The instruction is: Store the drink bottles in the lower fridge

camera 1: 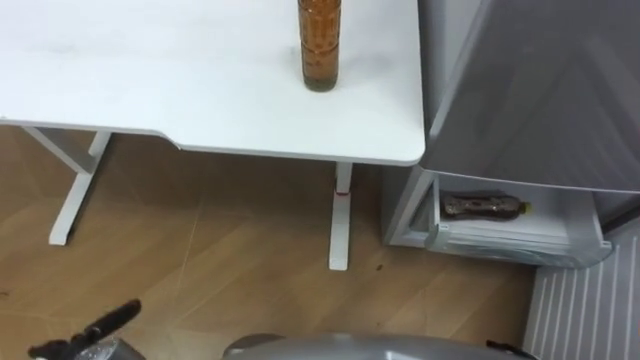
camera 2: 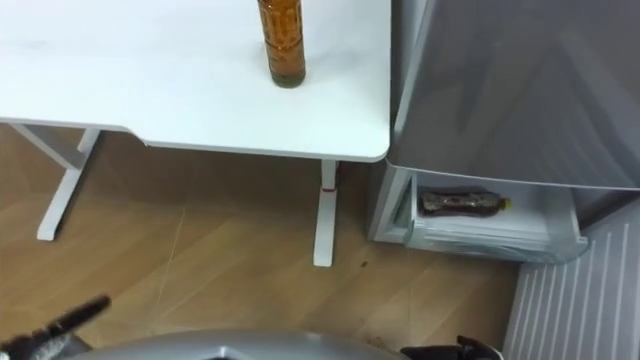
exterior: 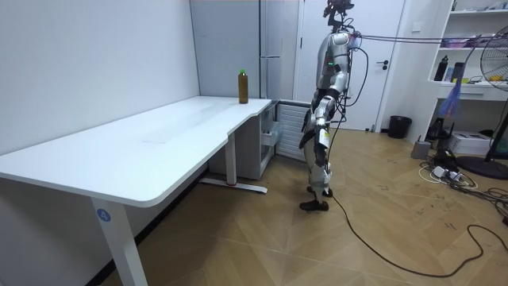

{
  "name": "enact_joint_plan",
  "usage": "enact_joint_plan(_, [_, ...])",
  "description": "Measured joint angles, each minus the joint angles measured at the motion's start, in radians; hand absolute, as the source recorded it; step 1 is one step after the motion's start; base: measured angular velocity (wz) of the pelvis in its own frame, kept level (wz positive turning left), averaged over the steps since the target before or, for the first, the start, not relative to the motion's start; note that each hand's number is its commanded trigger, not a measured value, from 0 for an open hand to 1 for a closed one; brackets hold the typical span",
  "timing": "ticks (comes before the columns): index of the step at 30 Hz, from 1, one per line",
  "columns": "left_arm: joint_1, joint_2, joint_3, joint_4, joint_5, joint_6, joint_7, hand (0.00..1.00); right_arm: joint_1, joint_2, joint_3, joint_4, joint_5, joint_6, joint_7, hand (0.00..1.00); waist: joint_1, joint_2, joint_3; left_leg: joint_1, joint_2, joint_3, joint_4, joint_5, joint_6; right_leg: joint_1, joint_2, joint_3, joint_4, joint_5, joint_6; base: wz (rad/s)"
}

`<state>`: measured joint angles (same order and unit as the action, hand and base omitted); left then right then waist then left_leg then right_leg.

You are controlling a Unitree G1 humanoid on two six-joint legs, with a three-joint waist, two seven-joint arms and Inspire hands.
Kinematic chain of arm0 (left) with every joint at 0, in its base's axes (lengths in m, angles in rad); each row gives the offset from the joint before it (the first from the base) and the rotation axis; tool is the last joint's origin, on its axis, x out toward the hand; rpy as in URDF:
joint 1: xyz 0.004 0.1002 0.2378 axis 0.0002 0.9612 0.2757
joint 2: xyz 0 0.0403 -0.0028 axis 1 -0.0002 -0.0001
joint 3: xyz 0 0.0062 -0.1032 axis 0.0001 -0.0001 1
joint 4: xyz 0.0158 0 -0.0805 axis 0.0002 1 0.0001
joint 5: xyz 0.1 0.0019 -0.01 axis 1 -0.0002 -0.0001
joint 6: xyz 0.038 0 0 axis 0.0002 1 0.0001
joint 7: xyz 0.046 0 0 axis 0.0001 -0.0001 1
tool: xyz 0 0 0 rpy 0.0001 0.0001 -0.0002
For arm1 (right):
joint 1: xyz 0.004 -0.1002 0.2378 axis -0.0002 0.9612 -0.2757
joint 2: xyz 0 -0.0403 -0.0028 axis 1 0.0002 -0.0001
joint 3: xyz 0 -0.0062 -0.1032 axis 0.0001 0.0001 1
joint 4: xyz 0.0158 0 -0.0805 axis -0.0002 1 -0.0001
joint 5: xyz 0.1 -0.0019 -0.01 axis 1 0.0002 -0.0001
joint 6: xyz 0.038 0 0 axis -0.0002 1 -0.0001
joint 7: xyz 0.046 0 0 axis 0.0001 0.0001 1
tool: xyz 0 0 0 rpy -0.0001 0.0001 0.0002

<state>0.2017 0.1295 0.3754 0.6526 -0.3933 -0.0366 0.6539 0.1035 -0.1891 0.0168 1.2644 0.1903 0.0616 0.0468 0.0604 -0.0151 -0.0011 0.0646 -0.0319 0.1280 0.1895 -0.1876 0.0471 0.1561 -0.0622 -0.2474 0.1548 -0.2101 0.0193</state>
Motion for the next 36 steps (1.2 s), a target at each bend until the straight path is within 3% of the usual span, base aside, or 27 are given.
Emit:
enact_joint_plan(7, [-0.013,0.002,-0.061,-0.240,0.193,-0.063,0.144,0.00,0.014,0.001,0.000,-0.028,-0.037,-0.019,-0.001,0.00,-0.005,0.000,-0.0029,-0.005,-0.001,-0.024,0.002,-0.002,-0.001,-0.003,0.004,0.000,0.000,0.002,-0.002,0.00])
enact_joint_plan(14, [-0.014,0.003,-0.130,-0.412,0.231,-0.081,0.151,0.00,0.012,-0.001,0.001,-0.029,-0.040,-0.022,0.019,0.00,-0.010,0.004,-0.0033,-0.001,-0.001,-0.051,0.006,-0.004,-0.004,0.003,0.010,-0.004,-0.001,0.003,-0.005,0.00])
enact_joint_plan(23, [-0.014,0.004,-0.153,-0.551,0.297,-0.088,-0.004,0.00,0.015,0.000,0.000,-0.021,-0.058,-0.055,0.043,0.00,-0.031,0.000,-0.0004,-0.019,-0.002,-0.065,0.016,-0.004,-0.004,0.001,0.011,0.001,-0.002,0.005,-0.007,0.04])
enact_joint_plan(30, [-0.016,0.003,-0.250,-0.662,0.333,-0.088,-0.151,0.00,0.012,-0.001,0.001,-0.021,-0.096,-0.082,0.044,0.00,-0.040,0.001,0.0022,-0.021,-0.001,-0.064,0.016,-0.004,-0.004,0.000,0.012,-0.002,-0.002,0.006,-0.008,0.00])
enact_joint_plan(36, [-0.017,0.004,-0.331,-0.713,0.306,-0.088,-0.256,0.00,0.004,-0.001,0.006,-0.022,-0.095,-0.083,0.043,0.00,-0.054,0.001,0.0019,-0.017,0.000,-0.060,0.016,-0.004,-0.004,0.000,0.013,0.002,-0.003,0.006,-0.008,-0.02])
